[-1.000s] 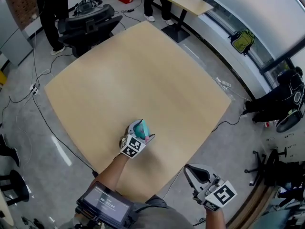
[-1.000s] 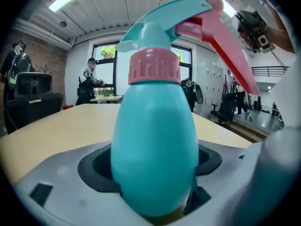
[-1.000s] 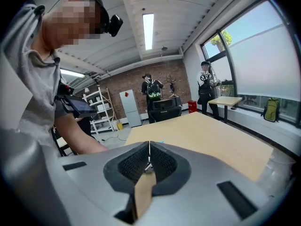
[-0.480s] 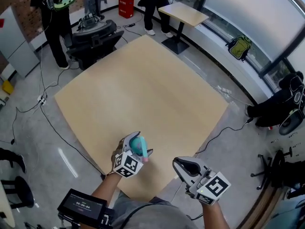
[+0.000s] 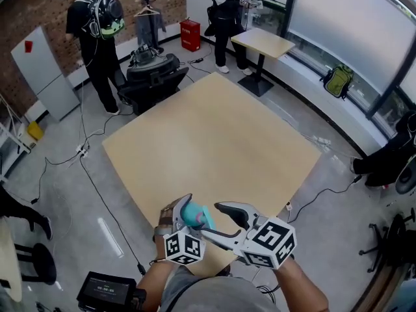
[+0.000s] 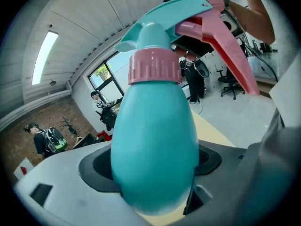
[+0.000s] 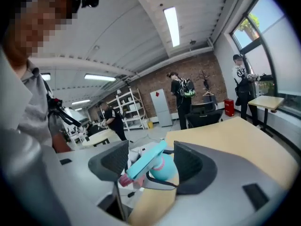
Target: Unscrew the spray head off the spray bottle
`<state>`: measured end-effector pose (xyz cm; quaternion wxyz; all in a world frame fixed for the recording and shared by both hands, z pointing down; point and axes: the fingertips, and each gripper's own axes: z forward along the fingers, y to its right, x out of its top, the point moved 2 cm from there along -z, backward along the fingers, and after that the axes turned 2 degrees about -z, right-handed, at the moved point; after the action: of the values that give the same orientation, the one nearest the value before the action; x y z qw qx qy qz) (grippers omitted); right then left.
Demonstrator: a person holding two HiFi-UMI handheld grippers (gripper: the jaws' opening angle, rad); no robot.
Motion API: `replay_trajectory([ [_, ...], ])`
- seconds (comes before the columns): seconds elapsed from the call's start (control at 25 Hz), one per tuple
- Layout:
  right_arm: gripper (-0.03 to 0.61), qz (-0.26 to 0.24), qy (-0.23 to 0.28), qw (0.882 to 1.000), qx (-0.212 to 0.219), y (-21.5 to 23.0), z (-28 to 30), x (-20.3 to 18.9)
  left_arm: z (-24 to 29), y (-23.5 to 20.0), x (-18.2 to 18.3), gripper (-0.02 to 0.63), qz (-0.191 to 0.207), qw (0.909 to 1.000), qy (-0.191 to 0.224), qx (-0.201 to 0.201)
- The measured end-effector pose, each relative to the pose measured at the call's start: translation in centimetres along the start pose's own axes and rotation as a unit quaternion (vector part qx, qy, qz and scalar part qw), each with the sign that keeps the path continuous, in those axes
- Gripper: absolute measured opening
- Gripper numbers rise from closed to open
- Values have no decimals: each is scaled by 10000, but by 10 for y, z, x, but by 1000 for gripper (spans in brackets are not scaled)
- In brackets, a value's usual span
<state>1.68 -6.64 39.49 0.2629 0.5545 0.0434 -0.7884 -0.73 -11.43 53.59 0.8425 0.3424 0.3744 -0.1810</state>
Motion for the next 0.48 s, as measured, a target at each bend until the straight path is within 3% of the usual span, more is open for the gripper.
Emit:
replay_trajectory([
  [0.16,281,-426,-848,9954,-89,-10,19,-17,-14,3,3,411,47,9979,-181,624],
  [0.28,281,-674,-1238,9893,-390,-11,26,-29,-17,5,9,411,28,9964,-173,824],
  [0.32,270,-678,-1316,9875,-535,-8,26,-30,-17,6,11,411,34,9963,-161,846],
  [0.36,193,-684,-1386,9856,-683,-5,25,-31,-17,6,13,411,62,9961,-159,866],
  [0.4,161,-702,-1438,9839,-801,-3,23,-32,-17,6,14,411,97,9960,-153,870],
  [0.48,150,-776,-1482,9820,-880,-4,19,-32,-19,10,16,411,108,9970,-86,758],
])
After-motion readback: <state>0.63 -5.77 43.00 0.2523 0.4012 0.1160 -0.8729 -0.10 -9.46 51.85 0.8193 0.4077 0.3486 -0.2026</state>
